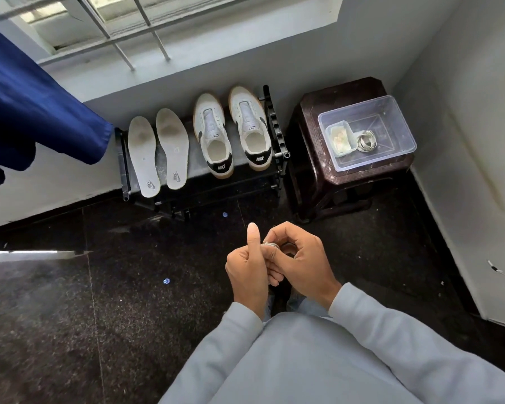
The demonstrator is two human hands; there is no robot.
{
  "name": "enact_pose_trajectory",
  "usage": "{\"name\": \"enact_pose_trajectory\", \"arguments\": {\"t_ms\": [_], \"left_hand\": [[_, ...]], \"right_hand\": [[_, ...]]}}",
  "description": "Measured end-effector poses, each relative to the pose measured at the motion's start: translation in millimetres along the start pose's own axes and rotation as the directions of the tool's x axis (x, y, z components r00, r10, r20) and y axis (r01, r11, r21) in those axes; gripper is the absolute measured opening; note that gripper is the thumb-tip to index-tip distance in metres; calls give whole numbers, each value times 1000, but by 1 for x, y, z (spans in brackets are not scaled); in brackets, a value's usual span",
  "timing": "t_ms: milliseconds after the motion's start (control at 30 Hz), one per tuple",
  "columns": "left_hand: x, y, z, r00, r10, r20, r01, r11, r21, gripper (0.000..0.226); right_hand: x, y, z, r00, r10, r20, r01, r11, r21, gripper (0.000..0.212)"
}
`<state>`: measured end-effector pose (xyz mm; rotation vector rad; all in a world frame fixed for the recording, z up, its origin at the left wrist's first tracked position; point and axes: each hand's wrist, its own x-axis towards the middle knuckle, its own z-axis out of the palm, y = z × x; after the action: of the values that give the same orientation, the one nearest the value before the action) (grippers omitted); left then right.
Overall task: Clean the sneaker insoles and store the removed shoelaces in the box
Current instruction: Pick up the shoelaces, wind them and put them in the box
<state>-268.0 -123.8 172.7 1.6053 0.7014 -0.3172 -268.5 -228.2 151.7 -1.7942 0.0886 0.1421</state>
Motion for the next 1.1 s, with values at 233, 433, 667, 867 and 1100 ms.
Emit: {"name": "enact_pose_trajectory", "arguments": {"t_ms": [233,433,667,867,1100], "left_hand": [[39,13,0,997,26,73,-25,1000,-11,73],[67,25,16,946,71,317,-74,997,-1,41],[104,42,81,739,6,674,-62,996,58,25],[154,54,204,749,102,655,-257,955,146,40],[241,62,360,785,184,591,-454,820,348,21]], "right_hand": [[19,-9,19,964,-155,-214,115,976,-187,8],[33,-4,0,926,-84,-369,14,982,-190,10],[75,23,-70,733,359,-578,-252,932,260,12],[139,76,-157,555,587,-589,-242,792,561,20],[230,161,-247,407,757,-511,-215,623,752,20]]}}
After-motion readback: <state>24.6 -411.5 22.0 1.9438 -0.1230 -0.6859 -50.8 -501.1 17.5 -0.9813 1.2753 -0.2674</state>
